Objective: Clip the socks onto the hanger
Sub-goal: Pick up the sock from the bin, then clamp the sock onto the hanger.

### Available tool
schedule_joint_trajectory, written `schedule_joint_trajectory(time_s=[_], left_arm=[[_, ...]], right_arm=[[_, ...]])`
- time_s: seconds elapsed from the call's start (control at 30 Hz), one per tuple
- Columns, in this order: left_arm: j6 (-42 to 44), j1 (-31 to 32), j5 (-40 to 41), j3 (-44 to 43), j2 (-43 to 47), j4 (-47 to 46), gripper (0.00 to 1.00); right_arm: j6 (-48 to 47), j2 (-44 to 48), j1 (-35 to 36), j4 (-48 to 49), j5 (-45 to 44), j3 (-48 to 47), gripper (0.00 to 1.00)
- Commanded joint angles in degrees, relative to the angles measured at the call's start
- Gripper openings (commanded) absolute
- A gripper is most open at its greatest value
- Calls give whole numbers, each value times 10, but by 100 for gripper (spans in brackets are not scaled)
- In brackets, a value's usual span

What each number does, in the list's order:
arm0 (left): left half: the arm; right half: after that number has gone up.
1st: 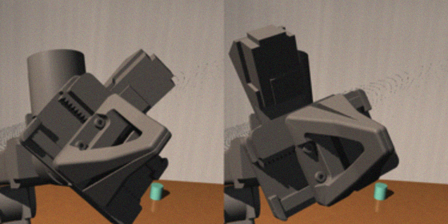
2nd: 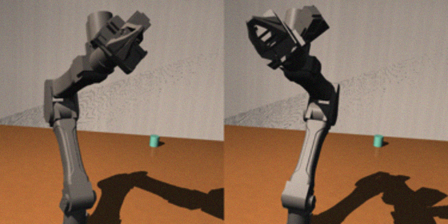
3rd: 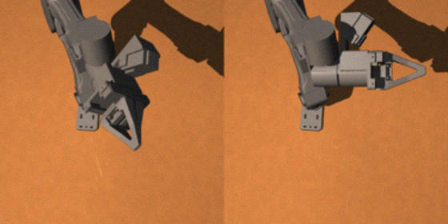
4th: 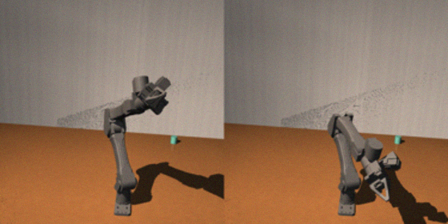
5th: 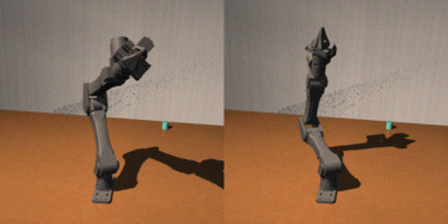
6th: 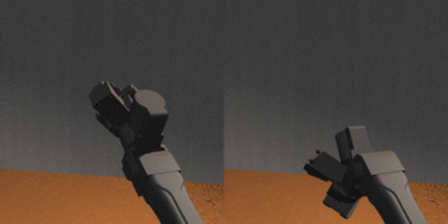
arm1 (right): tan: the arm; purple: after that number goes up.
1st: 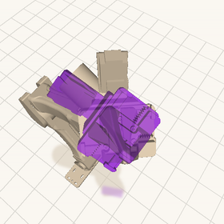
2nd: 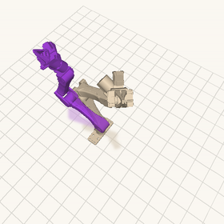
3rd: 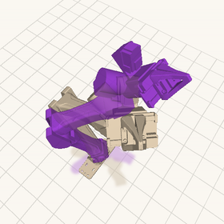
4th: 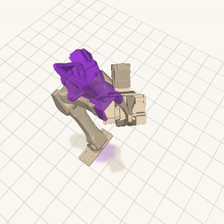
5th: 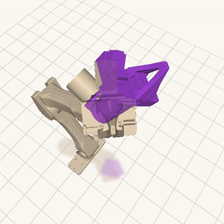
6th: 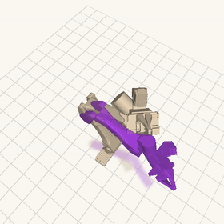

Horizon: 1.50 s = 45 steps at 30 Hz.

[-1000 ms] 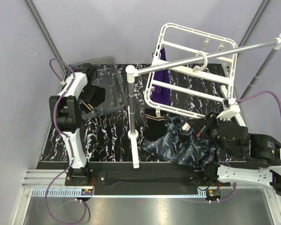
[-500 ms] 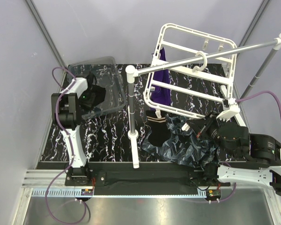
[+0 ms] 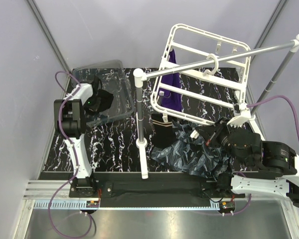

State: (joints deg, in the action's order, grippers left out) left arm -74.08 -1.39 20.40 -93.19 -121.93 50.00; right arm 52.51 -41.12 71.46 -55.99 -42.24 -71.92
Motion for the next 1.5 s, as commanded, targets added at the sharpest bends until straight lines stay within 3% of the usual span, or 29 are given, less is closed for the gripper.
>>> schedule_joint_trajectory(time_s=[0.0,0.37,0.5,0.53,0.63,0.8,1.07,1.33,1.47], left_arm=[[20,10,39,11,27,5,0],[83,117,225,40,288,51,0],[149,160,236,127,450,-20,0],[170,164,221,188,483,-51,0],[251,165,131,306,624,-211,0],[385,168,-96,379,789,-286,0],[501,199,-423,371,850,-235,0],[574,304,-536,319,833,-208,0],[605,329,-666,311,828,-231,0]], right_arm=[[-3,-7,-3,18,11,1,0],[-9,-16,-2,12,3,-9,0],[-9,-17,-2,9,2,-16,0],[-10,-17,-3,9,3,-16,0],[-9,-19,-3,9,6,-16,0],[-10,-19,-2,7,8,-16,0],[-20,-13,-3,6,3,-22,0],[-39,-26,-2,5,1,-42,0],[-56,-33,-3,26,11,-45,0]])
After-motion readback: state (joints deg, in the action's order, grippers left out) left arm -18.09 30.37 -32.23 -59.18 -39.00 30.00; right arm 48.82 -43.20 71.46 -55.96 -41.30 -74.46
